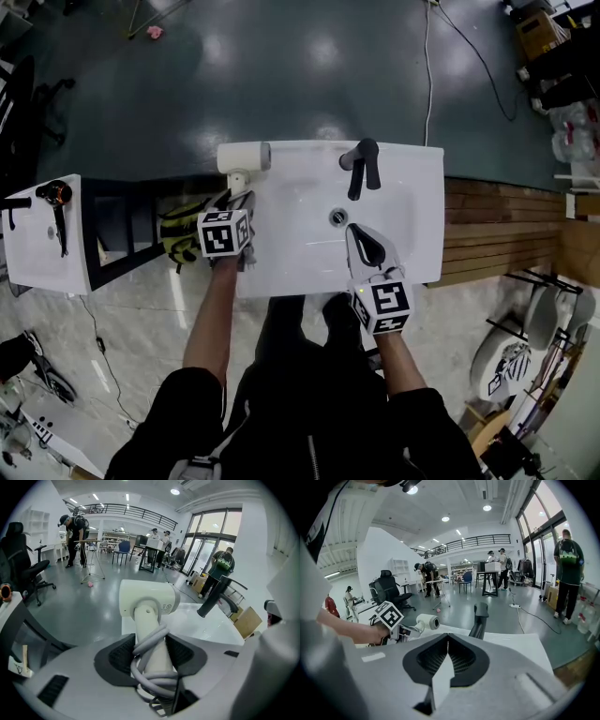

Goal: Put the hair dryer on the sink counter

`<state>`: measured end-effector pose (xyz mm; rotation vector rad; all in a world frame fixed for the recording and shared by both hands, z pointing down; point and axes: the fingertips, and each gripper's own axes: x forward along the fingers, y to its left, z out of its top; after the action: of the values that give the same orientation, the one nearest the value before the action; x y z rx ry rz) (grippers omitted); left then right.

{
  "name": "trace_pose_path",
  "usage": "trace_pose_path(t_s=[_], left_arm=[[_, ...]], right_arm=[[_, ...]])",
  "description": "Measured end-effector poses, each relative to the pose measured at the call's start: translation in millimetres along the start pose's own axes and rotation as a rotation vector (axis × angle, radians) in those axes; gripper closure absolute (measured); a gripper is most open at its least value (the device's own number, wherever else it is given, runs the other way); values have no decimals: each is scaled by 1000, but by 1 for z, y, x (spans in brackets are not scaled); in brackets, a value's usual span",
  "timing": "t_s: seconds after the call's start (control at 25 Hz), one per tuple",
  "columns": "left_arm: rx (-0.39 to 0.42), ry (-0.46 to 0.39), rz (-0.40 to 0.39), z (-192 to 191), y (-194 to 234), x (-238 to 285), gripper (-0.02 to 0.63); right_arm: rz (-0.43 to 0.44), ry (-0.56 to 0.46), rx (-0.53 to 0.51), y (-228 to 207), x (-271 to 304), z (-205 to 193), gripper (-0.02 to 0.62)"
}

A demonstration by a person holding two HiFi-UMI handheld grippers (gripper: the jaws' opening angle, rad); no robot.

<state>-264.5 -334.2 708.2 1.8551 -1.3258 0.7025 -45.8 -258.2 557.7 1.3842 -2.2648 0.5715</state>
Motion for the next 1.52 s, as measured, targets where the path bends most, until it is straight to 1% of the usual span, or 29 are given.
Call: trace_pose_path(t_s=[0.52,0.68,0.8,1.16,1.52], left_arm=[[-8,20,26,-8,4,9,405],[-11,20,31,-10,6,10,405],[-12,21,31,-12,5,11,405],[-1,36,40,-18,7,15,407],[7,33,38,-19,7,17,407]], right_arm=[[-11,21,11,-5,0,-9,591],[-7,20,42,-5,1,-10,591],[-4,23,45,-4,2,-10,591],[-5,32,46,-2,0,-17,591],[-9,29,55,-5,-4,-20,591]])
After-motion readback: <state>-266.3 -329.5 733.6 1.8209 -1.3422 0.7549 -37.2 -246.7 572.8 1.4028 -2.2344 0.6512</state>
